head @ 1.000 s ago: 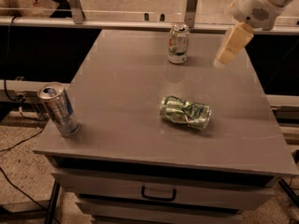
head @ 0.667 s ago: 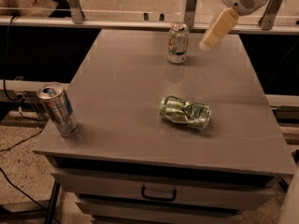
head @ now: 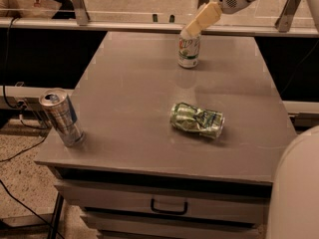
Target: Move 7up can near redbull can
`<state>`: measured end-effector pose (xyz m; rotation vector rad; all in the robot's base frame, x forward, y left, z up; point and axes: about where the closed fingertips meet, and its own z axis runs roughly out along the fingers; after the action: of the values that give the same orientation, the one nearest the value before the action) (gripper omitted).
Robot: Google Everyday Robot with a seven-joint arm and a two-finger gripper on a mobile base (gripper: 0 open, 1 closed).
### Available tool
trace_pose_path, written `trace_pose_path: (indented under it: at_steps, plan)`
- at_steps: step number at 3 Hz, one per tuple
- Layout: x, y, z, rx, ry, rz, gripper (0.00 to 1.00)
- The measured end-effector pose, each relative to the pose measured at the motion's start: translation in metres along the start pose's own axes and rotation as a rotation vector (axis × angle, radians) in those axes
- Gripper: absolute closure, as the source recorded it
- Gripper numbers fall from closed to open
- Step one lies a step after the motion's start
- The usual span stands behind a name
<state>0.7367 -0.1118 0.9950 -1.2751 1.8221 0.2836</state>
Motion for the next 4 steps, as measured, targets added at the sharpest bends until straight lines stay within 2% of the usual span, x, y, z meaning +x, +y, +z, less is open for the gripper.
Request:
trace_pose_path:
  at_steps: [1, 2, 3, 4]
  plan:
    - [0.009, 0.0, 0.03, -0.013, -0.006, 0.049, 0.0]
    - [0.018, -0.001, 0.052, -0.015, 0.005, 0.06, 0.0]
    - [0.031, -0.003, 0.065, -0.008, 0.025, 0.07, 0.17]
    - [0.045, -0.005, 0.067, 0.0, 0.039, 0.07, 0.48]
